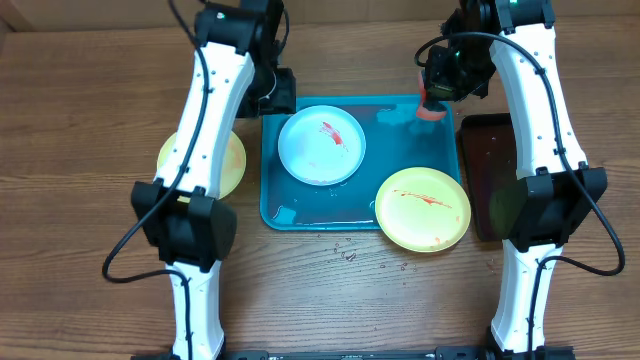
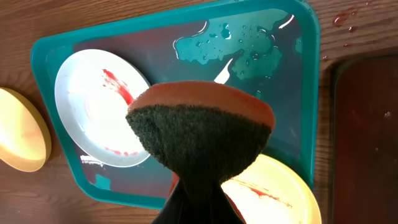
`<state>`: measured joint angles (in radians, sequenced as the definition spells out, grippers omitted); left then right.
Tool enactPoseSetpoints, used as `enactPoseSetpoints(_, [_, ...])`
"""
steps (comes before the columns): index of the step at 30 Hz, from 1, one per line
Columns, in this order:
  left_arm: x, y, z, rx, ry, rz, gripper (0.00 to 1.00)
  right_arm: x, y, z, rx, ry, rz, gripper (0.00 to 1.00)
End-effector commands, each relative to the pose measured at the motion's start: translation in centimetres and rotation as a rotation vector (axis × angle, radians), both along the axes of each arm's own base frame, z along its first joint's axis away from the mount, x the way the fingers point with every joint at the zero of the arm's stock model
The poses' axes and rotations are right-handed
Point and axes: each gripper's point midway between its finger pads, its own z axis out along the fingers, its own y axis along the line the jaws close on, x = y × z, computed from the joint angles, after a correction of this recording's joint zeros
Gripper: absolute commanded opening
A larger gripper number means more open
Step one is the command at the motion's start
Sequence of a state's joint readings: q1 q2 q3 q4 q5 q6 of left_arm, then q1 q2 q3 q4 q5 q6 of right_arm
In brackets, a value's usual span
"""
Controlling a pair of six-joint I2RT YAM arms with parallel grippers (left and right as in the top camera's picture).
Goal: Clean dirty plates on tray and stack at the side
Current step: 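Pull the white plate toward the tray center with the left gripper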
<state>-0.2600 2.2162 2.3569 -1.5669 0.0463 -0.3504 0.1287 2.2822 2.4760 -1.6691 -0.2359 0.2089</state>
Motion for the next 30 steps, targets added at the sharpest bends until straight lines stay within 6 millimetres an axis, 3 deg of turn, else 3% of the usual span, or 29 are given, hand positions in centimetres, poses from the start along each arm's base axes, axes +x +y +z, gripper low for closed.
enactPoseSetpoints(1, [-0.2, -0.1, -1.7, 0.076, 0.016, 0.199, 0.61, 0.0, 0.1, 2.9, 0.009, -0.081, 0.009, 0.04])
enactPoseSetpoints(5, [-0.4, -0.7, -2.0, 0.099, 0.012, 0.213, 0.60, -0.1, 0.0, 2.8, 0.004, -0.080, 0.032, 0.04])
enactPoseSetpoints(12, [-1.8, -0.5, 0.4, 0.116, -0.039, 0.228, 0.61, 0.0, -0.3, 2.8, -0.013, -0.087, 0.031, 0.04])
enactPoseSetpoints(17, [-3.2, -0.2, -0.2, 0.063, -0.068, 0.250, 0.63, 0.2, -0.2, 2.8, -0.012, -0.096, 0.031, 0.04])
enactPoseSetpoints(22, [-3.7, -1.6, -2.6, -0.121, -0.087, 0.276, 0.64, 0.5, -0.2, 2.9, -0.011, -0.106, 0.031, 0.04])
enactPoseSetpoints(27, [-4.4, -0.3, -8.0, -0.130, -0.020, 0.426, 0.57, 0.5, -0.2, 2.9, -0.011, -0.106, 0.031, 0.04])
enactPoseSetpoints(30, [-4.5, -0.7, -10.1, -0.184, -0.008, 0.433, 0.50, 0.5, -0.2, 2.9, -0.011, -0.106, 0.031, 0.04])
